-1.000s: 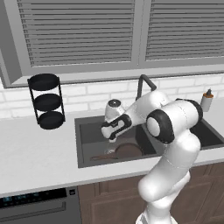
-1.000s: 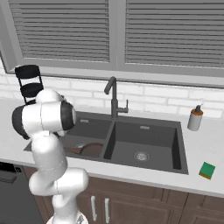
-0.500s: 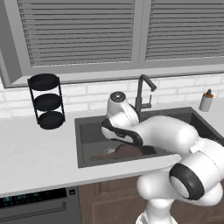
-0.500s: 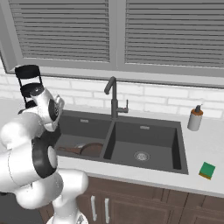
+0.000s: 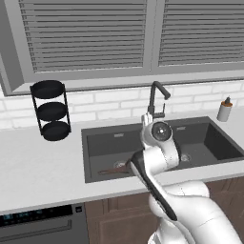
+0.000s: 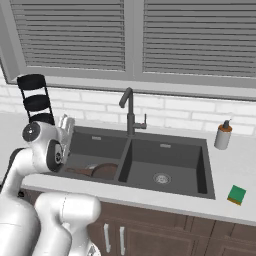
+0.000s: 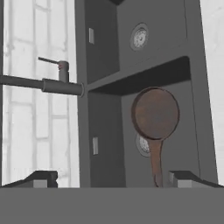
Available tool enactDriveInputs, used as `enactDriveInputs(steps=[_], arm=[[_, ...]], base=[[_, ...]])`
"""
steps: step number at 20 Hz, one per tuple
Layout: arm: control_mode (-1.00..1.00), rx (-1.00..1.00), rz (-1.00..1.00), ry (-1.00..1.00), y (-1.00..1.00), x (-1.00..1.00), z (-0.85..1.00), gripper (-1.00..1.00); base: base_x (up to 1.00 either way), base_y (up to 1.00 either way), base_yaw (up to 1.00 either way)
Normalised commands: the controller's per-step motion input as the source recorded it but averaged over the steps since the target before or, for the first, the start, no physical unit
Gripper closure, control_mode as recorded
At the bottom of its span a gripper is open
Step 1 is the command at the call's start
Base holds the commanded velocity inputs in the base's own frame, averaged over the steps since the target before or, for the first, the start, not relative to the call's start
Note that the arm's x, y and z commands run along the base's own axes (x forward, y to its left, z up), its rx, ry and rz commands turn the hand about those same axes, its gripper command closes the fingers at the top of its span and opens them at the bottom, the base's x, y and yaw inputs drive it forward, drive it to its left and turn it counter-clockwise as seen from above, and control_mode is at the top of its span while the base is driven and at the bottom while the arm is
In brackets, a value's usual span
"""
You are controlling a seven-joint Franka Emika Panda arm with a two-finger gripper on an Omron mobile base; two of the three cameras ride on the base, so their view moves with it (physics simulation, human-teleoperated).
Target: Pick the pan and sponge and place them into the sink. Then turn on the water.
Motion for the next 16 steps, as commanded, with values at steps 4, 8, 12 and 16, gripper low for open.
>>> enactDriveInputs(steps=[4,8,12,16], arm=[[-1.0,0.05,-0.08,-0.26,-0.86,-0.62,0.43,-1.0],[-1.0,0.04,-0.11,-0.14,-0.87,-0.41,0.42,-1.0],[-1.0,0.03,-0.12,-0.06,-0.9,-0.36,0.34,-1.0],[-1.0,0.0,-0.13,-0.07,-0.96,-0.29,0.03,-1.0]], base=[[0.0,0.0,0.0],[0.0,0.0,0.0],[0.0,0.0,0.0],[0.0,0.0,0.0]])
